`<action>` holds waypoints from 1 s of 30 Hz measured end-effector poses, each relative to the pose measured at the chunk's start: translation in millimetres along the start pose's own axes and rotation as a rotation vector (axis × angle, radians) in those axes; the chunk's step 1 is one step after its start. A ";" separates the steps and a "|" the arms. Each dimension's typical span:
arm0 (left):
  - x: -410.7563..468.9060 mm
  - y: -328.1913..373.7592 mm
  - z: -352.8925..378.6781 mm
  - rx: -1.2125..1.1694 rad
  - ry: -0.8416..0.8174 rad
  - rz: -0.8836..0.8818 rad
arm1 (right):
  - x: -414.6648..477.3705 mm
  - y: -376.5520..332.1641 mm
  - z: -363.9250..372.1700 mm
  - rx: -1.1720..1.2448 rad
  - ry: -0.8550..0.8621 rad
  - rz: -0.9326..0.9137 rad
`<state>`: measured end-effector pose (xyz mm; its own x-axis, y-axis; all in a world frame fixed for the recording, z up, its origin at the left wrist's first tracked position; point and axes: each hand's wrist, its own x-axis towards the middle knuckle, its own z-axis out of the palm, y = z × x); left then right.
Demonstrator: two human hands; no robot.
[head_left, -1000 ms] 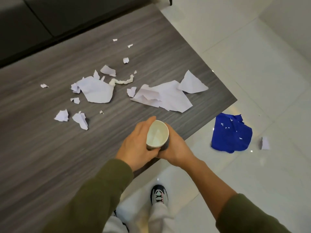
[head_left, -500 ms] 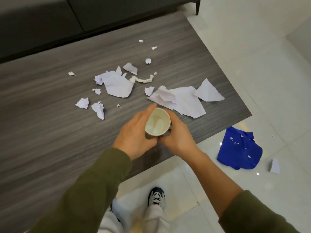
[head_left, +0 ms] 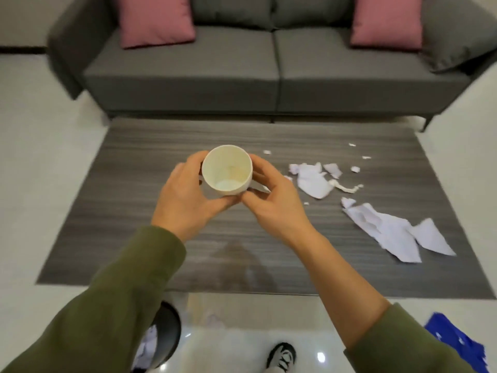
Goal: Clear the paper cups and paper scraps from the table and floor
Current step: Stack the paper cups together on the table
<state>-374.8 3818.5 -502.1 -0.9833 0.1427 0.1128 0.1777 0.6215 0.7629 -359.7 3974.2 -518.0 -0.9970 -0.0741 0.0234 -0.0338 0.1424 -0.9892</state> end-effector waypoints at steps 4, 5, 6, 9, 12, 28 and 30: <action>-54.6 -50.9 -87.3 -0.006 0.103 -0.078 | -8.4 -28.3 103.1 0.049 -0.162 -0.009; -71.1 -66.2 -106.4 0.000 0.127 -0.104 | -13.0 -31.4 130.2 0.060 -0.192 0.001; -87.8 -82.0 -124.4 0.003 0.153 -0.135 | -18.4 -33.9 157.1 0.062 -0.219 0.007; -135.8 -129.3 -169.1 -0.028 0.226 -0.250 | -37.1 -31.7 232.5 0.061 -0.275 0.009; -178.4 -169.6 -196.3 -0.080 0.265 -0.332 | -56.0 -19.3 293.4 0.059 -0.307 0.063; -345.4 -370.6 -94.8 -0.264 0.248 -0.808 | -159.5 204.5 425.7 -0.086 -0.457 0.420; -360.0 -395.0 -71.3 -0.290 0.233 -0.860 | -170.3 239.4 435.3 -0.118 -0.490 0.454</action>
<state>-93.8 3466.6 -798.6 -0.7610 -0.4545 -0.4630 -0.5999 0.2210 0.7690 -167.6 3591.3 -821.8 -0.7685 -0.4159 -0.4862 0.3454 0.3700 -0.8624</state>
